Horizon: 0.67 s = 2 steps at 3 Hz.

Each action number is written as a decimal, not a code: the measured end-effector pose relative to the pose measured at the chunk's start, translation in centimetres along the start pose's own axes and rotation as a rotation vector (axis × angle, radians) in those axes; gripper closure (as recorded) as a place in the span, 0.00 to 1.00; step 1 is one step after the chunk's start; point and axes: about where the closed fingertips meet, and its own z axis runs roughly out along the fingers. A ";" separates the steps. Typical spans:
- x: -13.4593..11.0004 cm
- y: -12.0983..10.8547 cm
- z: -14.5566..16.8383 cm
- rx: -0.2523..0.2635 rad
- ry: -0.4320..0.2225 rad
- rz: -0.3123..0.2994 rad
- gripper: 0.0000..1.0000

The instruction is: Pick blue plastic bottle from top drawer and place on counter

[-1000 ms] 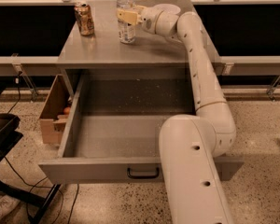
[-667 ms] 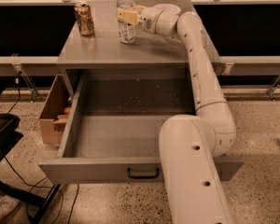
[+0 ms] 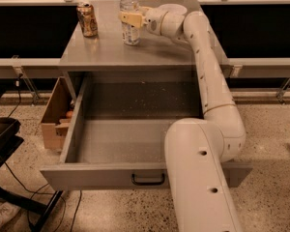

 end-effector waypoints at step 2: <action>-2.3 -0.4 -2.4 0.035 0.074 -0.125 0.00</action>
Offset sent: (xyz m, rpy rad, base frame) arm -0.0400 -0.0603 0.0405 -0.2036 -0.1149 -0.1034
